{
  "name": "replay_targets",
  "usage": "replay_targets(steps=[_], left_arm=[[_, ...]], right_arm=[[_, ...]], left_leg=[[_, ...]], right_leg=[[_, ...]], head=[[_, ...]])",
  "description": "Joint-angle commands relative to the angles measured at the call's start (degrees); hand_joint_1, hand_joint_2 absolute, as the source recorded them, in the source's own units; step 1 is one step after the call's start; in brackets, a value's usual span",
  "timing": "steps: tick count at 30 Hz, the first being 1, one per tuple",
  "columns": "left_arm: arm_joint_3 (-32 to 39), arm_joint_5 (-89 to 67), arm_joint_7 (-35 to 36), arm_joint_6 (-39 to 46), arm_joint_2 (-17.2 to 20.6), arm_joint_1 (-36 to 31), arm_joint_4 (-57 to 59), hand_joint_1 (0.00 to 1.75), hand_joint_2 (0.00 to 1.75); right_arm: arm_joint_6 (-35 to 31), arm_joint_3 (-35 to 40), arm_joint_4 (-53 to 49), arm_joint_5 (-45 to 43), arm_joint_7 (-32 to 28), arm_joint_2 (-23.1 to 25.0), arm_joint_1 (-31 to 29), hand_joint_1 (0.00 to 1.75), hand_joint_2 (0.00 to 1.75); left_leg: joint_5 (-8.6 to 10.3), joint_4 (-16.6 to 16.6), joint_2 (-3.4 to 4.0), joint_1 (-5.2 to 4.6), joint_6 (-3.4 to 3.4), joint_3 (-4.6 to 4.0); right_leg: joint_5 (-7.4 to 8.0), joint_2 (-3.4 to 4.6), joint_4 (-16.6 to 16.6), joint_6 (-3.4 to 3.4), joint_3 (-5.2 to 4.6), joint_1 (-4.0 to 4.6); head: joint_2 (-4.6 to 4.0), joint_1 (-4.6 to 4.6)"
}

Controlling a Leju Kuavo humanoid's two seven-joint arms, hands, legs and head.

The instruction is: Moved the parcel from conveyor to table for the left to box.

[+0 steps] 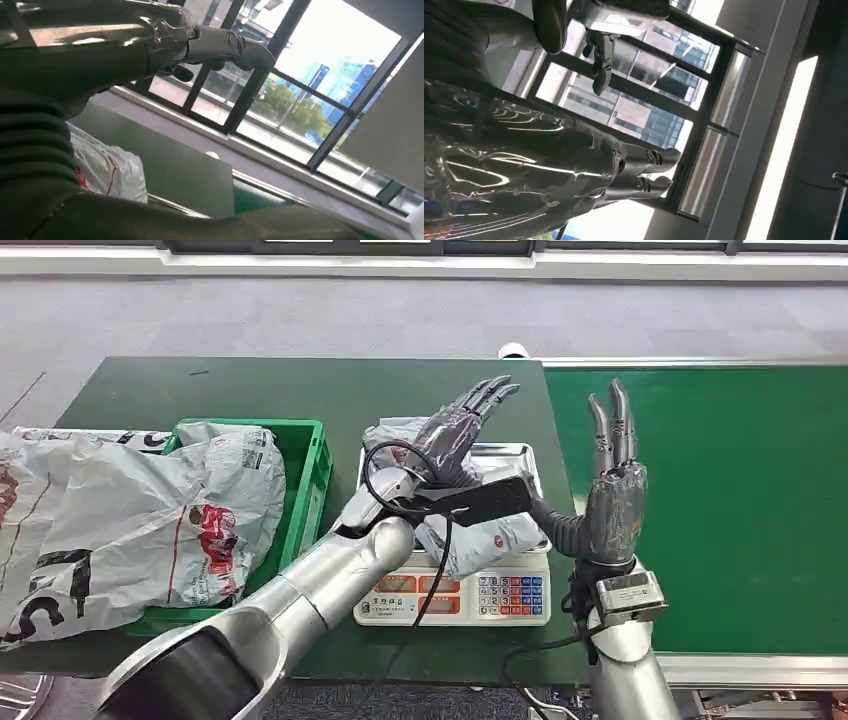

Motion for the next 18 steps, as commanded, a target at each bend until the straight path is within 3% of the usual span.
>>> replay_targets(steps=[1, 4, 11, 12, 13, 14, 18], left_arm=[[-18.49, -2.88, 10.07, -9.69, -0.31, -1.88, 10.85, 0.0, 1.75], [-18.75, -2.37, 11.74, -10.24, -0.31, -2.89, 12.67, 0.0, 1.75], [-14.56, -2.15, 17.84, -10.26, 0.78, -8.02, 17.76, 0.0, 1.75], [-13.95, -2.01, 18.1, -10.74, 1.27, -8.56, 17.91, 0.0, 1.75], [-13.29, -1.91, 18.96, -10.77, 1.87, -9.25, 18.19, 0.0, 1.75], [-12.04, -1.22, 19.96, -10.75, 2.43, -9.71, 18.38, 0.0, 1.75], [-10.5, -1.19, 22.33, -12.7, 4.41, -9.72, 19.2, 0.0, 1.75]], right_arm=[[0.21, 10.79, -6.85, 1.52, 0.85, 0.32, -5.99, 0.0, 1.75], [-0.02, 11.12, -7.34, 1.86, 1.42, 1.09, -6.4, 0.0, 1.75], [3.71, 11.48, -7.33, 3.19, 3.42, 3.58, -8.47, 0.0, 1.75], [3.91, 11.49, -7.16, 3.23, 3.43, 3.69, -8.73, 0.0, 1.75], [4.21, 11.68, -7.1, 3.28, 3.3, 3.69, -8.98, 0.0, 1.75], [4.47, 11.92, -7.24, 3.37, 3.16, 3.84, -9.17, 0.0, 1.75], [5.97, 12.62, -8.76, 3.81, 4.21, 4.88, -9.93, 0.0, 1.75]], left_leg=[[-0.06, -0.07, 0.33, -0.07, -0.04, 0.13], [-0.03, -0.32, 0.62, -0.07, -0.13, 0.32], [-0.01, -0.05, 0.31, -0.09, -0.04, -0.1], [-0.01, -0.12, 0.47, -0.06, -0.09, 0.01], [0.0, -0.14, 0.45, -0.09, -0.1, 0.06], [-0.01, -0.06, 0.31, 0.05, -0.13, 0.01], [0.16, -0.11, 0.04, -0.04, -0.11, -0.16]], right_leg=[[0.0, 0.22, 0.01, -0.03, -0.01, -0.06], [0.09, 0.4, -0.17, -0.1, 0.1, -0.05], [0.05, 0.1, 0.08, -0.06, -0.15, -0.09], [0.08, 0.22, 0.02, -0.08, -0.09, -0.05], [0.05, 0.28, 0.06, -0.07, -0.07, -0.1], [0.05, 0.1, 0.06, -0.09, -0.03, 0.02], [0.04, -0.07, 0.1, -0.1, -0.13, -0.04]], head=[[0.0, 0.02], [0.02, 0.02], [0.0, 0.04], [0.0, -0.09], [0.0, -1.27], [0.0, -0.94], [0.0, -1.14]])
